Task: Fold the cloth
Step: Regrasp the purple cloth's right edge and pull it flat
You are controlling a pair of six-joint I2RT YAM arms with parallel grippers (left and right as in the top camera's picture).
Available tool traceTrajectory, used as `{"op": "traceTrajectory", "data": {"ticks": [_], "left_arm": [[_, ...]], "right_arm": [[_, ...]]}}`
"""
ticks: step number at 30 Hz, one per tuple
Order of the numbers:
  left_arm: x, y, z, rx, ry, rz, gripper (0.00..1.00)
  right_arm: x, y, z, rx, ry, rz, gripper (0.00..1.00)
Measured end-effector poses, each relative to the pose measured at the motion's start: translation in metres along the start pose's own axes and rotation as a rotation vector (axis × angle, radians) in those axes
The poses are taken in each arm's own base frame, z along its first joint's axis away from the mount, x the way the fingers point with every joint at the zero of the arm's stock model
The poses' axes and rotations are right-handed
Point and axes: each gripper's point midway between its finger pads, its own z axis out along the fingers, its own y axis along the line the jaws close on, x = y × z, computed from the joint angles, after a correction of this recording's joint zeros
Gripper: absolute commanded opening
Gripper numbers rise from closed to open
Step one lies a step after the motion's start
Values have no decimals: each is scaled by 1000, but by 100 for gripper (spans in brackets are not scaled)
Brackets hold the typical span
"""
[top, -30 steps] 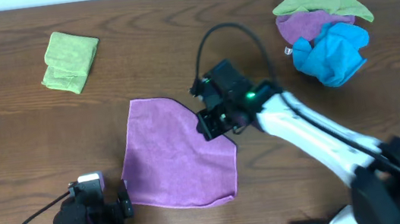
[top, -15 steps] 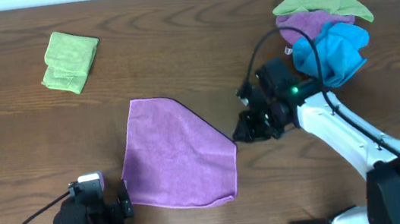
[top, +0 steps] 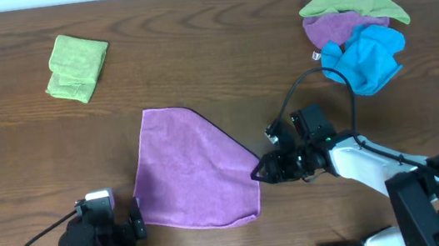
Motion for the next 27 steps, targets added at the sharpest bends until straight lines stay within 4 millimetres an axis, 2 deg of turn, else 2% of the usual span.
{"op": "traceTrajectory", "data": {"ticks": [5,11,16,22,27], "left_arm": [[0,0,0,0,0,0,95],[0,0,0,0,0,0,95],[0,0,0,0,0,0,95],[0,0,0,0,0,0,95],[0,0,0,0,0,0,95]], "right_arm": [[-12,7,1,-36,-52,-15,59],[-19,9,1,-46,-80,-10,60],[-24,20,4,-81,-101,-31,60],[-40,48,1,-188,-155,-86,58],[-58,77,-9,-307,-228,-170,53]]}}
